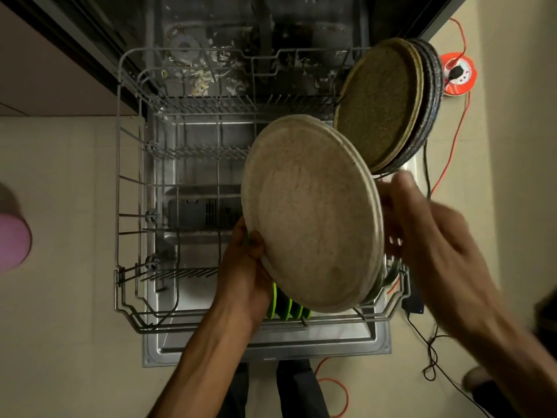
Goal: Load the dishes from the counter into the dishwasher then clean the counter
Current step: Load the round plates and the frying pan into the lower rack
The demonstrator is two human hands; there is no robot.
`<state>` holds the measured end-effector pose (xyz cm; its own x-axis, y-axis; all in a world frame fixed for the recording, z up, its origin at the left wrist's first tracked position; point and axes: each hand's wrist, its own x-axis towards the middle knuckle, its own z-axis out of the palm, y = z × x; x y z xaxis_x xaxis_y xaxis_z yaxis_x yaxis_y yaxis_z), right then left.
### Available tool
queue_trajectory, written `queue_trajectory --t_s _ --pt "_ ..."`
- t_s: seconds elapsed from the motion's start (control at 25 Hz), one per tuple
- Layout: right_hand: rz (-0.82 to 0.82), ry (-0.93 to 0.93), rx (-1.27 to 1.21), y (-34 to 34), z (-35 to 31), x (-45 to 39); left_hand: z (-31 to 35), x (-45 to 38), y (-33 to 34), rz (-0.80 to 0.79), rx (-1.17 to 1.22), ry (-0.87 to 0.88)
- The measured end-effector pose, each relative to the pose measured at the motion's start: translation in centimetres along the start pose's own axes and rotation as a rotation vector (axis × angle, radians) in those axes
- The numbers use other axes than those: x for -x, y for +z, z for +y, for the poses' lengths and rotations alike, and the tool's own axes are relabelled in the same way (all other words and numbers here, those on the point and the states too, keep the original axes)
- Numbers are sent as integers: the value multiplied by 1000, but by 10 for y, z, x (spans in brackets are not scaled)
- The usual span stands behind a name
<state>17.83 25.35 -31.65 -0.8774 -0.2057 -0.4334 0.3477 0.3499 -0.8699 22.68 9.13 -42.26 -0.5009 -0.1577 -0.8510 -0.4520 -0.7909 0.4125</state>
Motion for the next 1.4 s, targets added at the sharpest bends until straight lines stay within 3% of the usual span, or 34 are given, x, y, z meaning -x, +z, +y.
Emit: queue_trajectory --t_s 0.12,0.24,0.32,0.4,0.52,0.72,1.16,1.4 --pt "51 -27 13 12 -2 33 -2 11 15 3 -139 107" --pt "281 -53 134 1 6 31 -14 25 37 -23 -581 274" --pt "390 -85 254 -16 11 15 -32 34 56 -138 -881 491" --pt "474 -132 407 -32 14 -7 -55 38 81 -350 -985 682" --pt "540 -137 543 -53 22 -52 -70 30 122 -503 -989 615" --pt "448 -82 682 -68 42 -111 -65 -11 145 -491 -1048 533" --pt "276 -30 720 -45 62 -150 -56 -50 135 -479 -1161 398" --pt "277 80 718 -43 59 -181 -42 -64 142 -478 -1252 352"
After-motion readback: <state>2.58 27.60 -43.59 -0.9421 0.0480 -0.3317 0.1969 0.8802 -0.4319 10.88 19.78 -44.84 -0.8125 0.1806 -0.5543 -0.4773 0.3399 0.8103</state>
